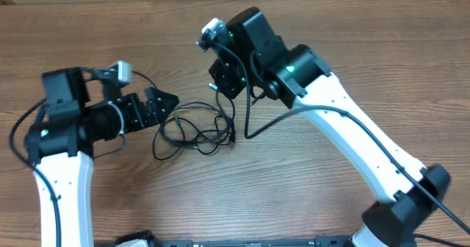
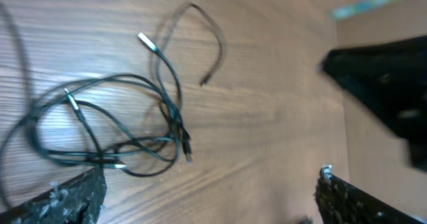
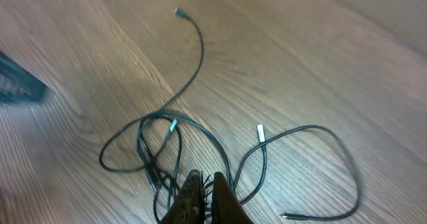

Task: Untangle cables

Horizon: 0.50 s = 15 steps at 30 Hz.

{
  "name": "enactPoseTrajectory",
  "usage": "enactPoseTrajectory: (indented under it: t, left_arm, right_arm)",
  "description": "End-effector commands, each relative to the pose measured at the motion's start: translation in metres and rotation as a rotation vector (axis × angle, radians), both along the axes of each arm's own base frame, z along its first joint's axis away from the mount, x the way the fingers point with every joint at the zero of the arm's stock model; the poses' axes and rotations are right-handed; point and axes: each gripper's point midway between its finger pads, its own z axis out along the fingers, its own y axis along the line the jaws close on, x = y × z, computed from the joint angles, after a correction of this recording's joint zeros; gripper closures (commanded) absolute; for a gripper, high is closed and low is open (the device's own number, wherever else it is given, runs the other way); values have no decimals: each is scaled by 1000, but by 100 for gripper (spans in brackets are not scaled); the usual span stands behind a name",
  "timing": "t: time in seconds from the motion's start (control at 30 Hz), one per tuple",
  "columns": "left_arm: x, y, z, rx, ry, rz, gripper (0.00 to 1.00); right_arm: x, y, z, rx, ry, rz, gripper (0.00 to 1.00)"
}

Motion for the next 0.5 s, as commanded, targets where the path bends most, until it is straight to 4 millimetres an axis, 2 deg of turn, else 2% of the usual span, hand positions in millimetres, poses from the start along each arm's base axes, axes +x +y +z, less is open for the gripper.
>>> enactPoseTrajectory:
  t: [0.0,0.07,0.1,0.13,0.17,0.2,0.33,0.47]
  left_arm:
    - [-2,-25,6,-28,-59,-155,2]
    - [-4,-34,3,-25,-61,-195,2]
    - [-4,-38,2,-21,-64,-215,1]
    - [-6,-44,2,-12,-74,-247,1]
    - [-7,-47,1,-8,-76,-260,1]
    - [-7,-49,0,-1,-75,-268,1]
    - [-5,-53,0,20,-87,-273,5]
    - [3,-40,-9,94,-64,-205,6]
  right_arm:
    - [-4,-14,42,51,-62,-55,96]
    - [-9,-18,41,37,-46,-56,94]
    - [-12,-19,37,26,-32,-55,76]
    - [-15,-22,32,8,-10,-55,37]
    - [-17,-23,28,-3,4,-55,11]
    - [-20,-25,23,-17,21,-55,0]
    - [-28,-32,-1,-85,104,-55,0]
    - [-33,-35,-29,-151,188,-52,0]
